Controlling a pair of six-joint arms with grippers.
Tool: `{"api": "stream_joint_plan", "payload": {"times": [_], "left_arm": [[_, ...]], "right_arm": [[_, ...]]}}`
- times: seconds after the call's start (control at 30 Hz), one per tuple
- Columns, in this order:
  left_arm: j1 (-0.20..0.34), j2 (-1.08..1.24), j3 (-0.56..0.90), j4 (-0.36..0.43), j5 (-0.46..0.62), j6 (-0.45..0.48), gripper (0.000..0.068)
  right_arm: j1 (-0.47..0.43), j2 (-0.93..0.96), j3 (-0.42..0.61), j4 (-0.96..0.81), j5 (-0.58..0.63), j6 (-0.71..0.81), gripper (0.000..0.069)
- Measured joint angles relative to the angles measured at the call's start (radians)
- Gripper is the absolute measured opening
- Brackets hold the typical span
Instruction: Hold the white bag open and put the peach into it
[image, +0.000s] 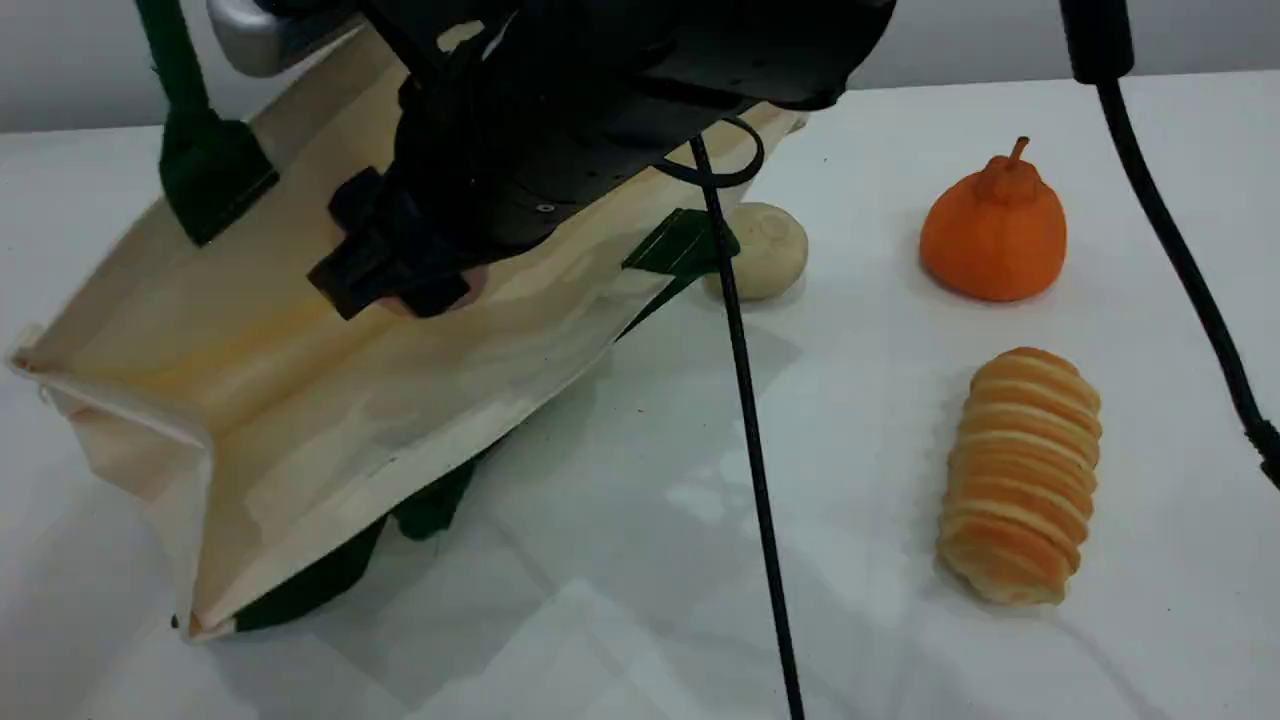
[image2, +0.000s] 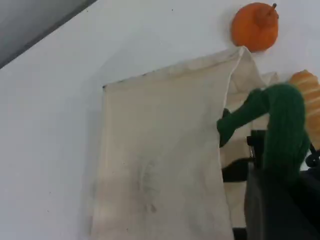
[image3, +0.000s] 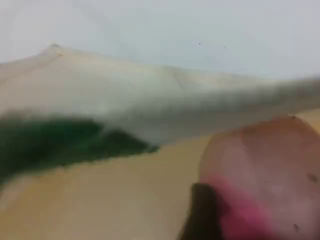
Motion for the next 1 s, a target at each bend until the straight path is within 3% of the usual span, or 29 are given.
{"api": "stream_joint_plan", "payload": {"times": [0.07, 0.13, 0.4, 0.7, 0.83, 1.0], "left_arm": [[0.000, 0.000, 0.000, 0.000, 0.000, 0.000, 0.0094], [0.000, 0.000, 0.000, 0.002, 0.000, 0.000, 0.0094], [0.000, 0.000, 0.000, 0.010, 0.000, 0.002, 0.0094], [0.000, 0.000, 0.000, 0.011, 0.000, 0.003, 0.0094], [0.000, 0.000, 0.000, 0.011, 0.000, 0.004, 0.0094], [0.000, 0.000, 0.000, 0.011, 0.000, 0.004, 0.0094]], "right_arm": [[0.000, 0.000, 0.000, 0.005, 0.000, 0.003, 0.0586], [0.000, 0.000, 0.000, 0.005, 0.008, 0.002, 0.0615], [-0.030, -0.040, 0.000, 0.001, 0.103, -0.002, 0.0577], [-0.146, -0.127, 0.001, -0.033, 0.372, 0.031, 0.0545], [-0.205, -0.165, 0.002, -0.037, 0.511, 0.075, 0.0430], [-0.284, -0.220, 0.002, -0.093, 0.675, 0.113, 0.0147]]}}
